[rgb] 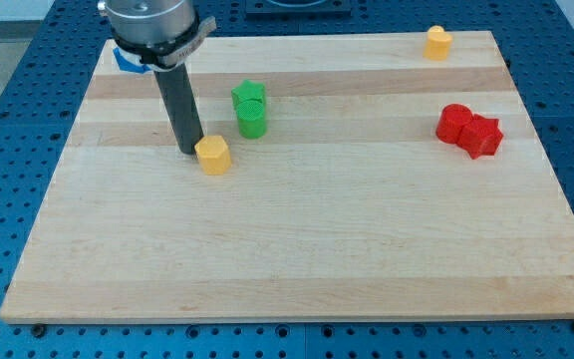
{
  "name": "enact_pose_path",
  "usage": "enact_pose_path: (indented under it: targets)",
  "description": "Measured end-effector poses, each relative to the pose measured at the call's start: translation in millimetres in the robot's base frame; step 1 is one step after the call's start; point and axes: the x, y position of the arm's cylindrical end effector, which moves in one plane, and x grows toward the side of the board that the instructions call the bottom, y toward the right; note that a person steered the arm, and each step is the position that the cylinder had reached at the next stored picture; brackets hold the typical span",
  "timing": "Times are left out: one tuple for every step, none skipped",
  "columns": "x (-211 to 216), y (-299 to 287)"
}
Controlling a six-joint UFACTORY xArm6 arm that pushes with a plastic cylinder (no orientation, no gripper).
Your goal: Move yellow hexagon into green blocks
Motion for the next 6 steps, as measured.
enact_pose_path:
  targets:
    - [32,-11]
    - [48,-2]
    - [20,33]
    - [-9,61]
    - [-17,67]
    - [-17,60]
